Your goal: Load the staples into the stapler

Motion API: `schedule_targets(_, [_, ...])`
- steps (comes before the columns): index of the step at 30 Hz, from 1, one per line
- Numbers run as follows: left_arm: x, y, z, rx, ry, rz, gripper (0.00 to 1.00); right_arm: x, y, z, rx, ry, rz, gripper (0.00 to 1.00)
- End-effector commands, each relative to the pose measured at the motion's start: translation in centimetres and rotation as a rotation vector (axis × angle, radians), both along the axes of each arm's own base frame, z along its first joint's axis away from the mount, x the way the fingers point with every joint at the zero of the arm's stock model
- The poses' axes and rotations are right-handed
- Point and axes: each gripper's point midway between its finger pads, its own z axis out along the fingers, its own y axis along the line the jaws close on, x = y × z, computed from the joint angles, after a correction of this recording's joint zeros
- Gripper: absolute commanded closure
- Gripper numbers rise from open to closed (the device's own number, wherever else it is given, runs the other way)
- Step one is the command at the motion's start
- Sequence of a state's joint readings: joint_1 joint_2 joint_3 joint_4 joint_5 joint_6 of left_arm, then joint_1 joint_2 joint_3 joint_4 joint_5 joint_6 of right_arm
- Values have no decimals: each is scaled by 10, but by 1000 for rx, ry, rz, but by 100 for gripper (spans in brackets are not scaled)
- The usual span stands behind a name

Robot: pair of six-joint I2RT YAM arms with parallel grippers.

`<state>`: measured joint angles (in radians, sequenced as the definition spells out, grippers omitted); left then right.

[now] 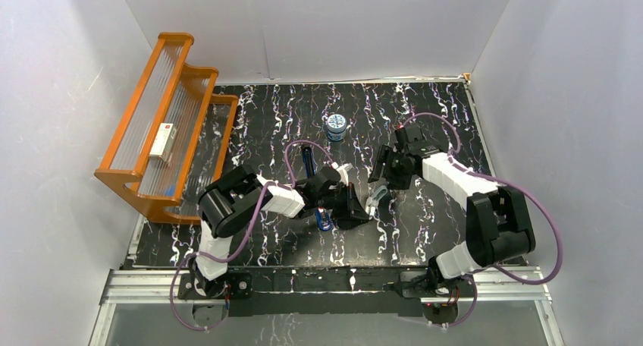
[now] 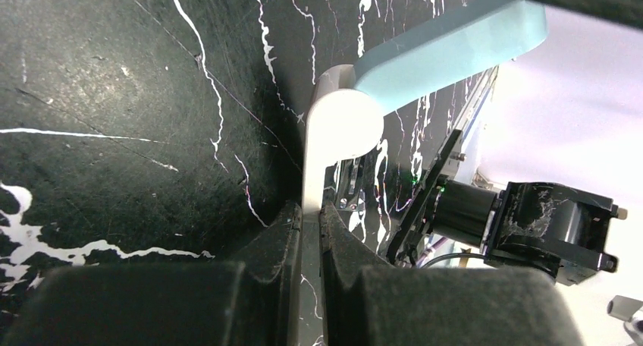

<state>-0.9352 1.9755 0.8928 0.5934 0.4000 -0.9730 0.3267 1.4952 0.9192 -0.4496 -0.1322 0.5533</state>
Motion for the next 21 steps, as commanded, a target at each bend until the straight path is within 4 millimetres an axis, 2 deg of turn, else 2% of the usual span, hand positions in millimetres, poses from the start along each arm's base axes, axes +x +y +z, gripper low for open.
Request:
schedule_targets(1, [-9,16,-37,122,86,39,100,6,-1,22,45,-114,-41,23])
schedule_targets(5, [-8,11,-35,115,114,55,100,-12,2,20,117,-147,-41,16])
schedule_targets(9, [-6,10,-37,116,120,66,100,-28,1,5,137,-124,-53,17])
schedule_targets(15, [-6,11,-43,122,124,73,100,-36,6,-7,145,-124,-41,24])
schedule_targets(21, [-5,11,-44,124,124,78,100,-33,11,-15,135,-112,-28,38])
